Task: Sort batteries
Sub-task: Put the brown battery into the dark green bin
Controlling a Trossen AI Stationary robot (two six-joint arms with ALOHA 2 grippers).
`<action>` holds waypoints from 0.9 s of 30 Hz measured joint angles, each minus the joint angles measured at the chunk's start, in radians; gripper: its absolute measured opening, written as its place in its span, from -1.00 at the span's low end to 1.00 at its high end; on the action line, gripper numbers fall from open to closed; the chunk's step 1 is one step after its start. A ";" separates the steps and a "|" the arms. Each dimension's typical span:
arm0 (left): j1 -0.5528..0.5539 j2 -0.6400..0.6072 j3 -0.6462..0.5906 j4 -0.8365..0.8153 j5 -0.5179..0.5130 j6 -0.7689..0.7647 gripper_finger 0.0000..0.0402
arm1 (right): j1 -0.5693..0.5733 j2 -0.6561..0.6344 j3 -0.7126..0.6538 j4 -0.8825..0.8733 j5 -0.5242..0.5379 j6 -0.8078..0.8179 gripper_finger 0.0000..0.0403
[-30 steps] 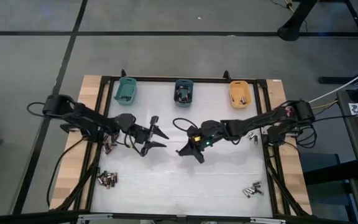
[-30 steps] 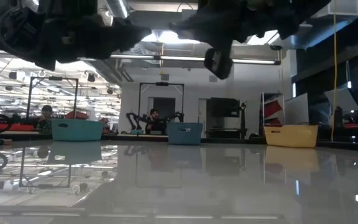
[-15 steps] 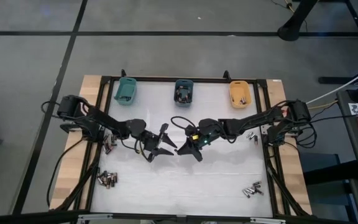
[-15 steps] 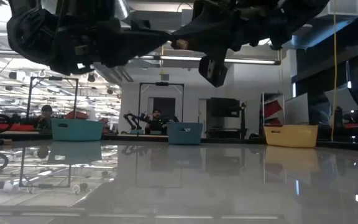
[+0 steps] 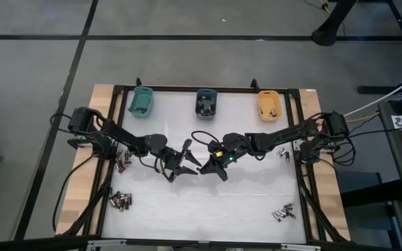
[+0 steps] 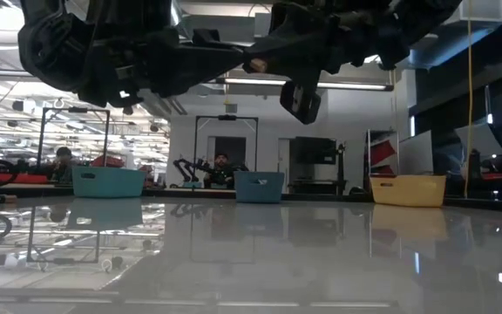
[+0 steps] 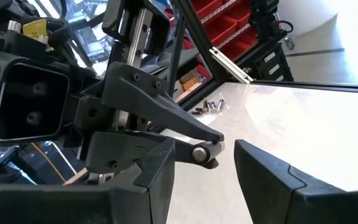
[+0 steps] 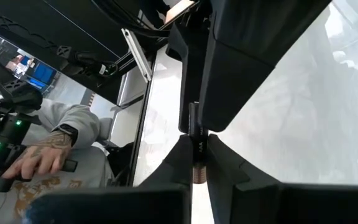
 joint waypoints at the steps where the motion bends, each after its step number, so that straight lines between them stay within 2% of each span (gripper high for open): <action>1: 0.000 0.000 0.000 0.000 0.000 0.000 -0.23 | 0.000 0.000 0.000 0.000 0.000 0.000 -0.89; 8: 0.000 0.000 0.000 0.000 0.000 0.000 -0.26 | 0.000 0.000 -0.001 -0.007 0.000 -0.002 -0.89; 27: 0.000 0.000 0.000 -0.010 0.005 0.000 -0.81 | -0.005 -0.001 -0.001 -0.007 0.023 -0.025 -0.89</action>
